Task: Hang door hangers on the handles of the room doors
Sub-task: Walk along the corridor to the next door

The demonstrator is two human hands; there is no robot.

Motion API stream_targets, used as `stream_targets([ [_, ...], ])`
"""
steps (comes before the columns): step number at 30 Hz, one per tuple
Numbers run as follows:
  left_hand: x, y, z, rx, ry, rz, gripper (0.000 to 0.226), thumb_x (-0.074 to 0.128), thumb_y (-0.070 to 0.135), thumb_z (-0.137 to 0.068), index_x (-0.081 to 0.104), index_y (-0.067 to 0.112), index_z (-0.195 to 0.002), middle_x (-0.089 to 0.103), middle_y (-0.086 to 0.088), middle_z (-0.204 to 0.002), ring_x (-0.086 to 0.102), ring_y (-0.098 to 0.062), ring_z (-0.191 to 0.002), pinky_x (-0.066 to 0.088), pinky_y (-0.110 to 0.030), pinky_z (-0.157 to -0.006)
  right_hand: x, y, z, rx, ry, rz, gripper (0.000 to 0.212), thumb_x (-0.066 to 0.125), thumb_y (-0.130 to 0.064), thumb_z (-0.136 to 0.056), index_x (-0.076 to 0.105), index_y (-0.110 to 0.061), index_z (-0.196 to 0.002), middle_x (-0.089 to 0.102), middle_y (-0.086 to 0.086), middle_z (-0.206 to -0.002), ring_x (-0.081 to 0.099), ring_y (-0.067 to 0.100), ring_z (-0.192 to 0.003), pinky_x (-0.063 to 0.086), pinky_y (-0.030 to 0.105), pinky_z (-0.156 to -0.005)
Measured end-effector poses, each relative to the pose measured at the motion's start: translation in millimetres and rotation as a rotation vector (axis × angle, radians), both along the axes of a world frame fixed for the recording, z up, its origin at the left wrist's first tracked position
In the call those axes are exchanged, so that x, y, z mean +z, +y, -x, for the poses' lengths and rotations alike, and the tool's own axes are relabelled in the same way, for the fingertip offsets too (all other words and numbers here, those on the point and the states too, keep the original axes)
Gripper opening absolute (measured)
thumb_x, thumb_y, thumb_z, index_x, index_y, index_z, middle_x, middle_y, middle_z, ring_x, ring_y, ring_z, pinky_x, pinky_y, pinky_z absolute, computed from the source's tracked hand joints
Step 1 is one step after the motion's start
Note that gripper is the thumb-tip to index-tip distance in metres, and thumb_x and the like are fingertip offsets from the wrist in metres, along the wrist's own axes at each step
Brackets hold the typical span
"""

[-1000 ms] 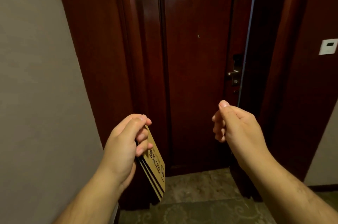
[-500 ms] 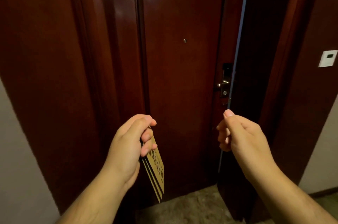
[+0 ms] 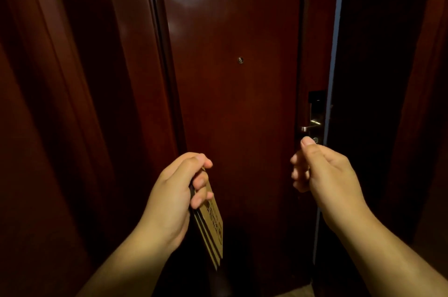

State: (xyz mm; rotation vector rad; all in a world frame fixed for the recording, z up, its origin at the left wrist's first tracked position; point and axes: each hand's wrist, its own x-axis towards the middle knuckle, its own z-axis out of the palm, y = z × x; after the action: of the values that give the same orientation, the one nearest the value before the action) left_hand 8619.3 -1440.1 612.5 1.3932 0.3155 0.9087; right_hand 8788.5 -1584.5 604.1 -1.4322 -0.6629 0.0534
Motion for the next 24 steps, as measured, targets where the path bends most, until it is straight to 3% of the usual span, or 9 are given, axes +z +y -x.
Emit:
stream_targets([
  [10, -24.4, 40.9, -128.0, 0.032, 0.109, 0.052, 0.026, 0.045, 0.022, -0.099, 0.064, 0.009, -0.086, 0.044, 0.001, -0.06, 0.033, -0.013, -0.045, 0.042, -0.037, -0.067, -26.4, 32.8, -117.2, 0.022, 0.07, 0.052, 0.047, 0.045, -0.046, -0.097, 0.068, -0.012, -0.073, 0.062, 0.001, -0.057, 0.059, 0.014, -0.054, 0.049, 0.031, -0.061],
  [15, -43.4, 55.8, -194.6, -0.031, 0.164, 0.059, 0.031, 0.048, 0.023, -0.096, 0.069, 0.018, -0.074, 0.044, 0.001, -0.058, 0.035, -0.014, -0.046, 0.041, -0.038, -0.067, -38.7, 26.0, -172.7, -0.056, 0.088, 0.08, 0.047, 0.045, -0.047, -0.096, 0.069, -0.012, -0.075, 0.063, 0.002, -0.059, 0.061, 0.012, -0.056, 0.049, 0.029, -0.06],
  [20, -51.0, 75.0, -259.6, -0.108, 0.176, -0.022, 0.022, 0.054, 0.033, -0.087, 0.066, 0.018, -0.077, 0.043, 0.001, -0.061, 0.036, -0.016, -0.049, 0.037, -0.031, -0.057, -40.6, 33.4, -225.6, -0.147, 0.082, 0.104, 0.046, 0.045, -0.045, -0.098, 0.069, -0.011, -0.076, 0.063, 0.002, -0.059, 0.061, 0.012, -0.056, 0.049, 0.027, -0.058],
  [24, -49.1, 105.1, -313.0, -0.194, 0.153, -0.049, 0.021, 0.052, 0.035, -0.085, 0.066, 0.021, -0.077, 0.041, 0.0, -0.062, 0.035, -0.015, -0.049, 0.04, -0.038, -0.064, -36.8, 56.1, -269.7, -0.209, 0.049, 0.124, 0.046, 0.044, -0.044, -0.098, 0.069, -0.012, -0.078, 0.065, 0.002, -0.062, 0.062, 0.007, -0.055, 0.048, 0.021, -0.055],
])
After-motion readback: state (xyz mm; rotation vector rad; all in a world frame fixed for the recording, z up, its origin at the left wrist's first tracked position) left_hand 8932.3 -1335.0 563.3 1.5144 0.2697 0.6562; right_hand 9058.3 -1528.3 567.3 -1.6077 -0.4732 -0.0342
